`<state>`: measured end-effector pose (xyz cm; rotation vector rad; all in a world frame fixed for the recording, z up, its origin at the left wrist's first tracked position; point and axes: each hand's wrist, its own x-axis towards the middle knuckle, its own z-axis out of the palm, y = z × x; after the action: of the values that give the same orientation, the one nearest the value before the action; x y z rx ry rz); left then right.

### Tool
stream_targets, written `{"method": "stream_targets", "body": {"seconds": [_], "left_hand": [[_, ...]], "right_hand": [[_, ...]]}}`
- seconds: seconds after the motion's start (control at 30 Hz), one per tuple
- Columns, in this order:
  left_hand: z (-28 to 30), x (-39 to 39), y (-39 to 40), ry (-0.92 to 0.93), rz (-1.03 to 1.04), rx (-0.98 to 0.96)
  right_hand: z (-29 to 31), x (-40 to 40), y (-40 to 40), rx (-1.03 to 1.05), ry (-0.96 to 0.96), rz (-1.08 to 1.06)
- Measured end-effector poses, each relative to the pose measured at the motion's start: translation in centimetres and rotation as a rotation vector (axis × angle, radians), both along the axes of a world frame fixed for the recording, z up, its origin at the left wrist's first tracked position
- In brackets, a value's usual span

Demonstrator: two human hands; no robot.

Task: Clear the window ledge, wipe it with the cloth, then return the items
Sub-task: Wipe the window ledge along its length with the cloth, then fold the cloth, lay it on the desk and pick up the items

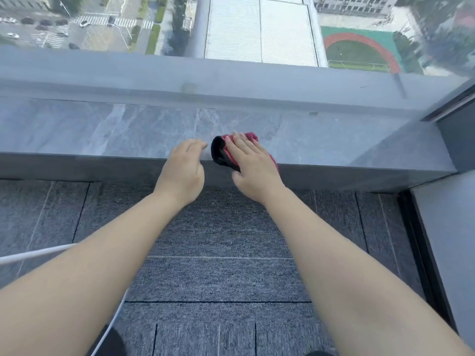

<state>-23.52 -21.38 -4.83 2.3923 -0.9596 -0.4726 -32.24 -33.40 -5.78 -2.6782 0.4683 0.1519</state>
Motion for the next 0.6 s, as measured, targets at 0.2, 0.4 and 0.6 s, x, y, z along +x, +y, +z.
{"method": "stream_targets", "body": {"seconds": [0.2, 0.4, 0.6], "left_hand": [[3.6, 0.2, 2.1, 0.108, 0.224, -0.076], [14.1, -0.4, 5.0, 0.52, 0.499, -0.188], [33.5, -0.1, 6.6, 1.136, 0.58, -0.523]], "right_hand": [[3.9, -0.7, 3.9, 0.478, -0.148, -0.186], [16.3, 0.9, 5.7, 1.152, -0.298, -0.782], [35.4, 3.8, 7.2, 1.526, -0.214, -0.768]]}}
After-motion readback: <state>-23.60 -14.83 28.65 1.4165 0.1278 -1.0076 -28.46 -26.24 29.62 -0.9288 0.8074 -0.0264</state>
